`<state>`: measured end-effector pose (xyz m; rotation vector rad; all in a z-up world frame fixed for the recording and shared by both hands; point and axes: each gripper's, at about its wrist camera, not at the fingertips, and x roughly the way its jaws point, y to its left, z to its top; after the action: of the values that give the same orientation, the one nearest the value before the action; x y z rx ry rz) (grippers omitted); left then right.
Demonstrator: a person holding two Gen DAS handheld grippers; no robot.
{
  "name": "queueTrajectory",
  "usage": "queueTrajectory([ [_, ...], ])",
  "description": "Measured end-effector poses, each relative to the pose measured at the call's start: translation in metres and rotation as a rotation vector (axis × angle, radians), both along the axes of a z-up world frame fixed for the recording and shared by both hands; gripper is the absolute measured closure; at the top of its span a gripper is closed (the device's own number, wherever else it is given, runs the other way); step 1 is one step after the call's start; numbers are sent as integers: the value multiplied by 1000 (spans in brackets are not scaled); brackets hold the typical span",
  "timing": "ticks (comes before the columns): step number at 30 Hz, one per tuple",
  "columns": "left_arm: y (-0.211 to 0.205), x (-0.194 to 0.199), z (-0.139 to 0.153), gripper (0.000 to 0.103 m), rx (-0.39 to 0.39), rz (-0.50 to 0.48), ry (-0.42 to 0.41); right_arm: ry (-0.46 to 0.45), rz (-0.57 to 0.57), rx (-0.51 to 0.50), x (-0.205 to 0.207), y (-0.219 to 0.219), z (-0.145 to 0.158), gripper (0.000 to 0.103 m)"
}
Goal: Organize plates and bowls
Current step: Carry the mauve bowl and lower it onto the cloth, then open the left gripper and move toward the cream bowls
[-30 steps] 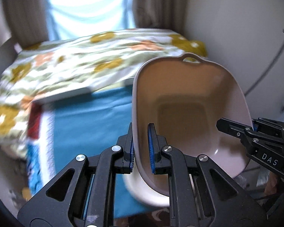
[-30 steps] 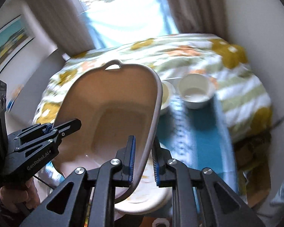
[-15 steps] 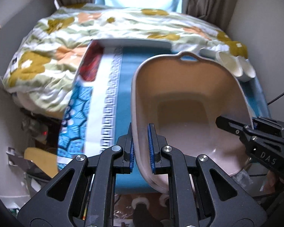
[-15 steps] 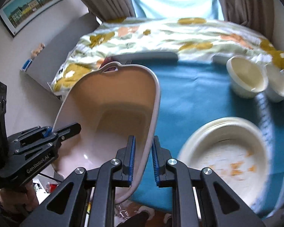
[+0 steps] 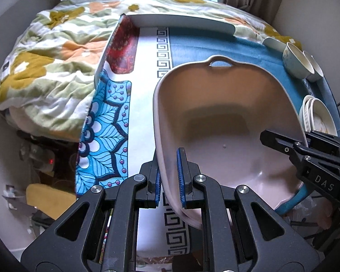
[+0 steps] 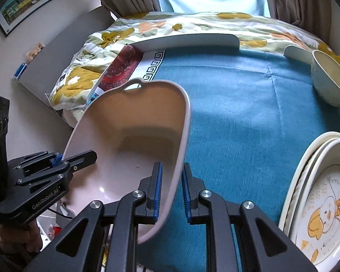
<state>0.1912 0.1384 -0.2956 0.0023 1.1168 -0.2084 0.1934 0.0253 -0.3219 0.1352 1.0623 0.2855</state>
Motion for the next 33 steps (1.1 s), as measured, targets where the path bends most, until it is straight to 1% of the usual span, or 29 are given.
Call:
queueTrajectory([
  [4, -1, 1, -7, 92, -10, -6, 3, 14, -6, 5, 2, -3, -6, 87],
  [7, -1, 3, -12, 91, -19, -5, 28, 10, -16, 22, 1, -6, -7, 87],
  [8, -1, 3, -14, 89, -17, -6, 37, 12, -17, 31, 1, -6, -7, 87],
  [11, -5, 4, -16, 77, 1, -18, 38, 22, -17, 39, 2, -3, -8, 87],
  [13, -7, 3, -12, 63, 4, -25, 20, 19, -17, 36, 1, -2, -7, 87],
  [15, -8, 2, -8, 56, 3, -30, 2, 14, -20, 36, 1, -3, -7, 87],
  [20, -10, 3, -4, 56, 16, -35, -12, 20, -34, 32, 1, -4, -7, 87],
  [21, -9, 3, -3, 56, 15, -33, -12, 16, -38, 30, 1, -5, -6, 81],
  [22, -8, 3, -2, 56, 14, -29, -12, 13, -43, 31, 0, -6, -5, 71],
  [23, -7, 2, -1, 56, 12, -24, -12, 11, -44, 38, -1, -7, -4, 66],
  [24, -6, 2, 0, 53, 13, -19, -13, 8, -44, 56, -2, -8, -3, 56],
  [25, -5, 1, 1, 49, 13, -15, -14, 3, -46, 73, -3, -10, -1, 53],
  [28, -4, -1, 7, 44, 13, -4, -33, -9, -51, 71, -7, -12, 4, 52],
  [31, -4, -5, 17, 44, 11, 4, -44, -24, -51, 69, -15, -15, 15, 52],
  [33, -4, -13, 30, 44, 11, 10, -57, -33, -52, 67, -22, -18, 26, 52],
])
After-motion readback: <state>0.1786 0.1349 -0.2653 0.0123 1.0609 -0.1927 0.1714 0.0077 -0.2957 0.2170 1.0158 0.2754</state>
